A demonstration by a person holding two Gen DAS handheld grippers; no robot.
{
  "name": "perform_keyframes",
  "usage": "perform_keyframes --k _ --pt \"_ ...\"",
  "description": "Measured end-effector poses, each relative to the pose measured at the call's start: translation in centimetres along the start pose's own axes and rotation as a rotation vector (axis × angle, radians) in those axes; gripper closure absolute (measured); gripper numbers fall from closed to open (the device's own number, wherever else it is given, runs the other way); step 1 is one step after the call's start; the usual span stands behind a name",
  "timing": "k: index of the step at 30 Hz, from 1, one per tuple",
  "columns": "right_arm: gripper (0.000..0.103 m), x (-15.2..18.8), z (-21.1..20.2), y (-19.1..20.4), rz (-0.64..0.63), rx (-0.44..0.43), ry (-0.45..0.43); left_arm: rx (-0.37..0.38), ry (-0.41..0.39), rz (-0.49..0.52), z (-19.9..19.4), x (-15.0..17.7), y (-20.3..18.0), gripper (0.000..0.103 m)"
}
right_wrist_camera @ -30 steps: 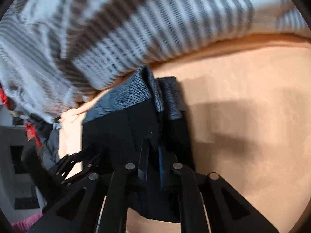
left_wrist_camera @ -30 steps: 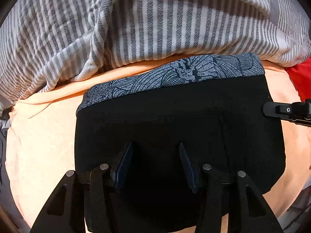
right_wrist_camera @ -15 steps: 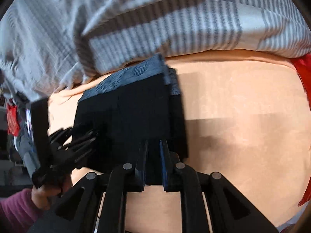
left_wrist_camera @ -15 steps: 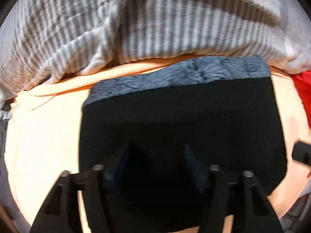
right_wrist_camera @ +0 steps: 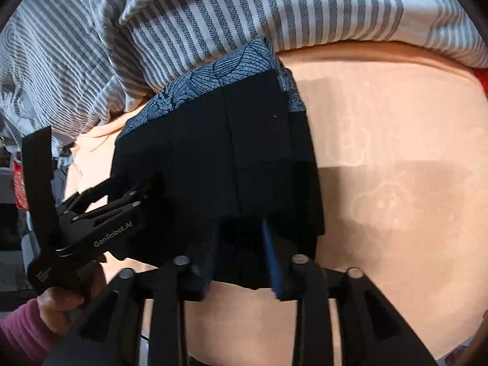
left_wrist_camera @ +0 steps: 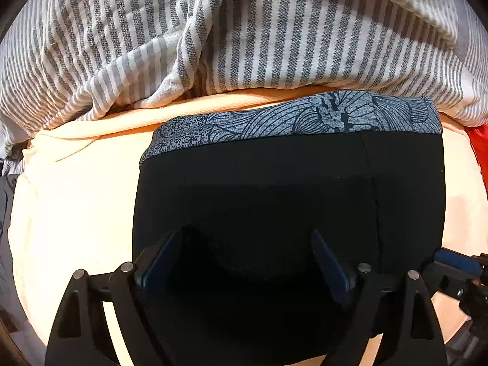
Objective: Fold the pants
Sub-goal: 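Press the folded stack flat with the left tool beside the waistband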
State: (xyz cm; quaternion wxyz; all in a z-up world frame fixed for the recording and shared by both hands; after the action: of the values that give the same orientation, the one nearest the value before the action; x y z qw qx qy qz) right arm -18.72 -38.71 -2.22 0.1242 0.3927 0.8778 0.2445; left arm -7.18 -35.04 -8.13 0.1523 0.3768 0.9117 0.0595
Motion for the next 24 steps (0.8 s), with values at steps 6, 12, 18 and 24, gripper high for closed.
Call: perform_keyframes --k 6,12,18,24 --pt "0.034 0.3 0.6 1.4 -0.041 -0.007 0.004 -0.006 -0.006 -0.002 0.2 -0.2 0.0 0.016" --pt "0.029 0.6 0.9 2.1 -0.078 0.016 0.006 -0.011 0.006 -0.014 0.5 -0.1 0.3 0.007" --pt "0.028 0.5 0.6 1.5 -0.032 -0.025 -0.009 -0.011 0.003 -0.014 0.7 -0.1 0.2 0.007" --pt "0.025 0.5 0.7 1.7 -0.037 -0.021 0.001 -0.004 0.014 -0.005 0.8 -0.1 0.2 0.007"
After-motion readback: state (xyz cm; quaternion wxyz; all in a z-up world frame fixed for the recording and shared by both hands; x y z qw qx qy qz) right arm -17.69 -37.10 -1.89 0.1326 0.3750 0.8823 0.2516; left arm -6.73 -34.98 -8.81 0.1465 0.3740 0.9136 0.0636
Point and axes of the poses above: each gripper's, at about its wrist camera, not at the fingertips, and z roughly the way its jaws point, y to its left, x to its underside, the point moved 2 cm from there along z, roughly the way its jaws point, and after that the axes turned 13 degrees about -x, right-handed, at the moved point
